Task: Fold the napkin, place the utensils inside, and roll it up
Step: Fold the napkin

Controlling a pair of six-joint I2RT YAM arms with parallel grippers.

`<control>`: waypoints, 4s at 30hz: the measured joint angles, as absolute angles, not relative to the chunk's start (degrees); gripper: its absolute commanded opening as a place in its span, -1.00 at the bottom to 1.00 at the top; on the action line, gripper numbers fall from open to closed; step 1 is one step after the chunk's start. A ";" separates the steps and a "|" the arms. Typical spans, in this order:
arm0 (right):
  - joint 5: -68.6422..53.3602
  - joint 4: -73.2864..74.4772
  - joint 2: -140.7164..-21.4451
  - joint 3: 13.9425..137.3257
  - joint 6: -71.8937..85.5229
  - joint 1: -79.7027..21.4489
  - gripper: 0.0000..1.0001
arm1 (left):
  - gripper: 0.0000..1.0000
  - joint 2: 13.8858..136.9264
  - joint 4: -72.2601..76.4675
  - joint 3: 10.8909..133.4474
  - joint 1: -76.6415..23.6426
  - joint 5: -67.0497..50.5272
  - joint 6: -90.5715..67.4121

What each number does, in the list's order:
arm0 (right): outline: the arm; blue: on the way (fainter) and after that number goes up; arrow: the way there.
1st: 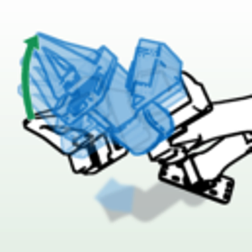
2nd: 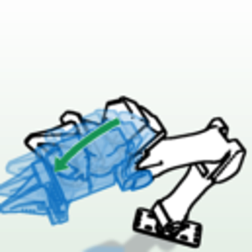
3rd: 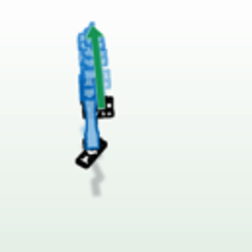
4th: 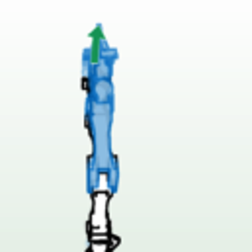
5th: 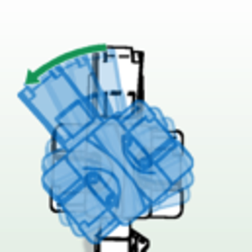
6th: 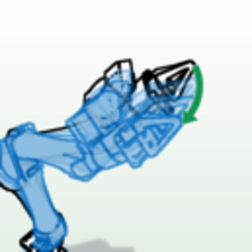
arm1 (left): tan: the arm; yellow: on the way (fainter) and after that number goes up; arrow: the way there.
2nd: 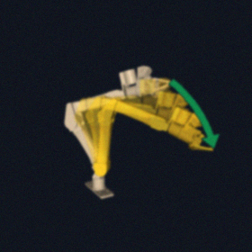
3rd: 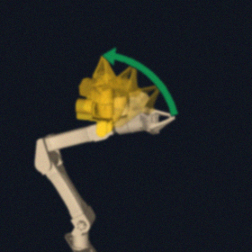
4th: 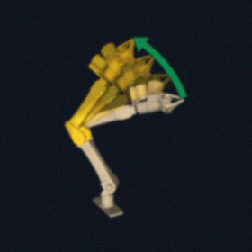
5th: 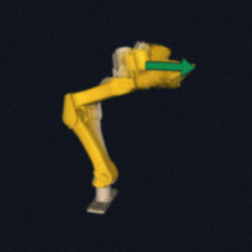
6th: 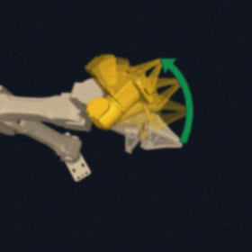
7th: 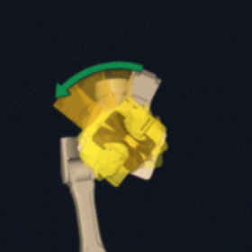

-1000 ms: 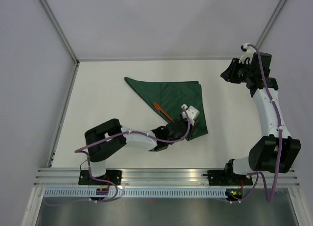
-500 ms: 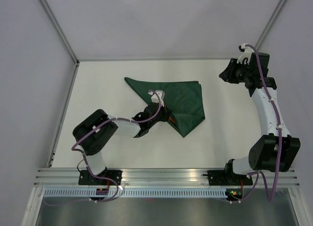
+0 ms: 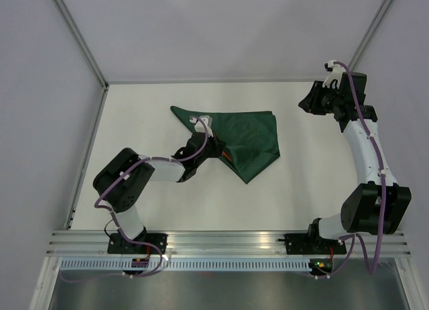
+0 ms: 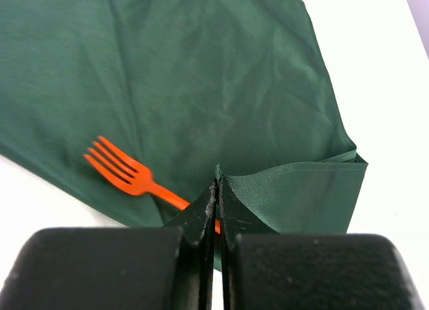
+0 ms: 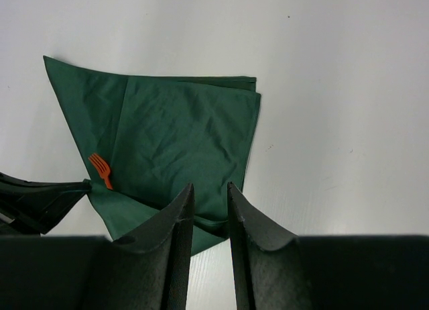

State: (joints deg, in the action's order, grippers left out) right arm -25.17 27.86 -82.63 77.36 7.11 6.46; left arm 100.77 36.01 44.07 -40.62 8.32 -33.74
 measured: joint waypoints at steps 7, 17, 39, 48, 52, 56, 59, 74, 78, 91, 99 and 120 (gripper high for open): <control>-25.10 27.86 -82.76 77.36 6.79 5.82 -0.36 | -0.95 100.75 35.70 44.07 -37.65 7.35 -34.20; -24.95 27.86 -83.24 77.36 6.59 5.10 -0.36 | -0.95 100.75 35.66 44.07 -35.42 7.14 -34.57; -24.53 27.97 -83.48 77.17 5.78 4.34 -0.36 | 0.13 102.80 35.59 44.07 -32.51 6.85 -36.21; -24.53 28.03 -83.48 77.17 5.72 4.34 -0.36 | 0.36 97.93 35.35 42.74 -29.82 7.44 -36.45; -24.53 28.05 -83.48 77.17 5.72 4.32 -0.36 | 0.30 94.45 30.17 45.34 -25.08 8.91 -36.69; -24.56 28.05 -83.48 77.14 5.72 4.25 -0.35 | 0.20 95.00 22.31 52.27 -18.52 9.61 -38.13; -24.58 28.05 -83.48 77.14 5.72 4.23 -0.36 | 0.17 97.73 18.48 57.63 -14.15 9.28 -39.16; -25.23 28.12 -83.59 76.51 5.74 3.57 -0.35 | 0.18 120.03 10.15 74.08 -6.44 -0.49 -42.50; -25.28 28.12 -83.59 76.51 5.74 3.57 -0.36 | 0.13 121.36 10.39 75.77 -6.39 -1.34 -43.62; -25.65 28.10 -83.74 76.38 5.74 3.51 -0.37 | -0.62 124.46 9.76 78.76 -6.44 -1.67 -44.31; -25.63 28.12 -83.99 76.20 5.74 3.46 -0.38 | -0.95 124.51 13.15 77.12 -6.04 -3.09 -44.27; -25.61 28.23 -85.03 76.20 4.86 0.95 -0.39 | -0.95 104.49 46.11 49.23 -5.78 -26.63 -42.24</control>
